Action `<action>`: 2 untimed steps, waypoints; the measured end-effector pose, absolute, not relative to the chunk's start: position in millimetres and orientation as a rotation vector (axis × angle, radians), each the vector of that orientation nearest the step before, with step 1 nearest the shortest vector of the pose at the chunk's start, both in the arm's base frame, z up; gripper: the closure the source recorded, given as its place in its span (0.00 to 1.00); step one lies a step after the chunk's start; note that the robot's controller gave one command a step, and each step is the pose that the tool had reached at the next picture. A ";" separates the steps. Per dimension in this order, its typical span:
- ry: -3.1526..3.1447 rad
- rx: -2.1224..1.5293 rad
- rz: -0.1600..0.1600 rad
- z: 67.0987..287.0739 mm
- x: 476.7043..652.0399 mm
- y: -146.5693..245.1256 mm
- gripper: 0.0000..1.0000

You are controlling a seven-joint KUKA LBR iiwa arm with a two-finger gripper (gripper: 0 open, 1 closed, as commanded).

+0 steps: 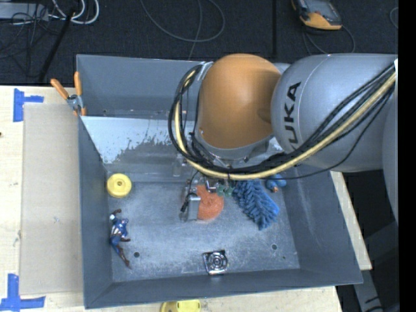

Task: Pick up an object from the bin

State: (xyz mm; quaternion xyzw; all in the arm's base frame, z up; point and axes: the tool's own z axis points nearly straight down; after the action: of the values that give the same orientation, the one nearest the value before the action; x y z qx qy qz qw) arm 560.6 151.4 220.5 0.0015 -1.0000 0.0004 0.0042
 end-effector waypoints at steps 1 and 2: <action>-3.141 -0.001 0.000 225.2 562.1 150.5 0.00; -3.144 0.104 -0.004 202.7 574.9 129.0 0.00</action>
Offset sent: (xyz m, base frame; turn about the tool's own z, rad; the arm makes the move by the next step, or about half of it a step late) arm 0.0307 -0.0606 -0.0537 -0.1381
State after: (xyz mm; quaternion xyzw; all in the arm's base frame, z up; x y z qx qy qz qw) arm 574.9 129.0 202.7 0.0330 -0.9995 -0.0012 -0.0019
